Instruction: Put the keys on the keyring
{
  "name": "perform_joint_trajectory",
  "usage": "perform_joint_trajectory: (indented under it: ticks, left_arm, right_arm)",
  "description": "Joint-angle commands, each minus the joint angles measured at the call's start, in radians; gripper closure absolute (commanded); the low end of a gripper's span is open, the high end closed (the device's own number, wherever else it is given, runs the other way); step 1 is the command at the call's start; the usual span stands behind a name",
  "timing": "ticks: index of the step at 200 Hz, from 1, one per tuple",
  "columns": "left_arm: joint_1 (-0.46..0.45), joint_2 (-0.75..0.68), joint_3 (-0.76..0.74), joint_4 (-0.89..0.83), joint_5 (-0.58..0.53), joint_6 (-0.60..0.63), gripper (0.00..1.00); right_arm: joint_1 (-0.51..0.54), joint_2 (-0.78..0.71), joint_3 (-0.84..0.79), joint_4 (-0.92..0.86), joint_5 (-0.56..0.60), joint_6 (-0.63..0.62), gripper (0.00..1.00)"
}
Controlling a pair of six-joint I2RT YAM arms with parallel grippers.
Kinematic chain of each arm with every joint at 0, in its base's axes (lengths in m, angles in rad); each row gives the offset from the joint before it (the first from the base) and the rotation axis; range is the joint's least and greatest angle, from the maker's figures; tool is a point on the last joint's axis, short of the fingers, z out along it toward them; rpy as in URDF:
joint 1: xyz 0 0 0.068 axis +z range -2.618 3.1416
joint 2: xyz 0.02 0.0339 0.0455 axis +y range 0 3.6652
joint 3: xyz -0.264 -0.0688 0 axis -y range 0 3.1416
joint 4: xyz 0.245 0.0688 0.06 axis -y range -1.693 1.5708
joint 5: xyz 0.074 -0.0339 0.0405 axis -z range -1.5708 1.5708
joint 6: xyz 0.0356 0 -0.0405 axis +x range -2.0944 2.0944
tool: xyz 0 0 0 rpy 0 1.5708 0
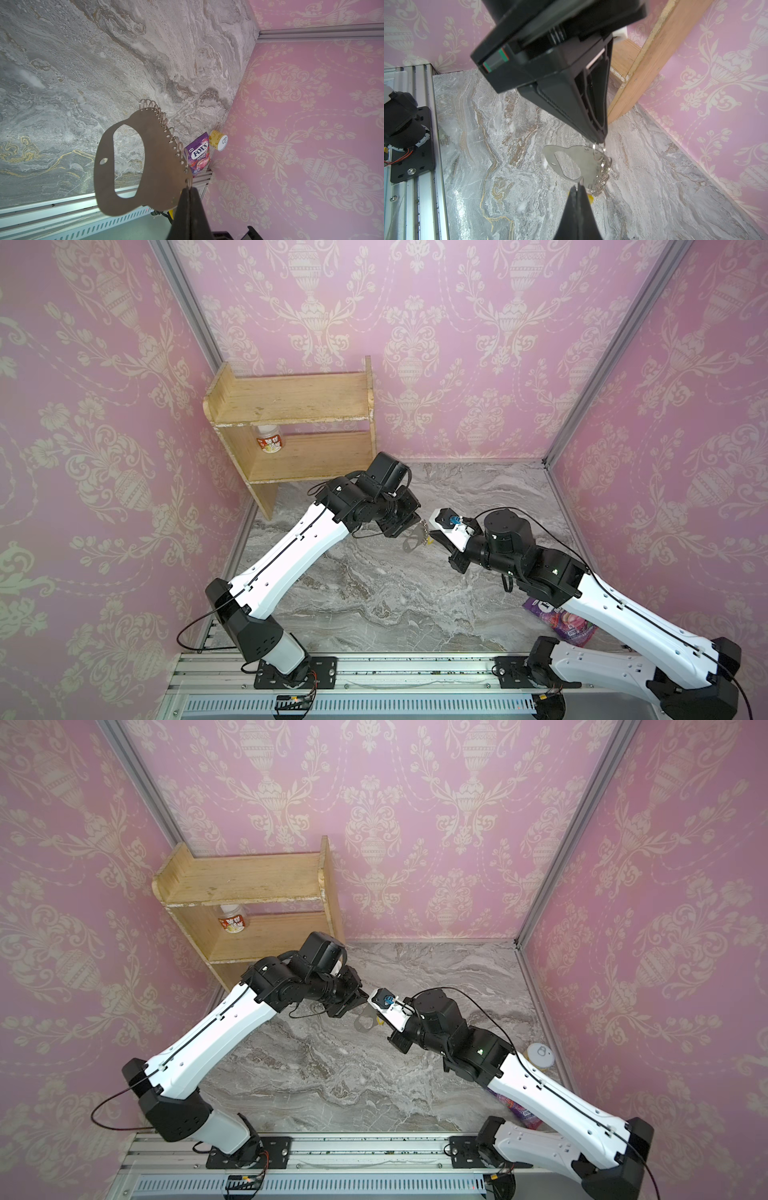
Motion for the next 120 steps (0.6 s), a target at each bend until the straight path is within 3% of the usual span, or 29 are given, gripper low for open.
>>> perform_joint_trajectory:
  ticks: [1,120]
  left_arm:
    - [-0.007,-0.013,0.028,0.015,-0.006,-0.011,1.0]
    - [-0.013,0.0,0.018,0.023,0.014,-0.017,1.0]
  right_arm:
    - [-0.003,0.014,-0.012,0.012,-0.012,0.004,1.0]
    - [0.024,0.04,0.013,0.067,0.074,-0.08,1.0]
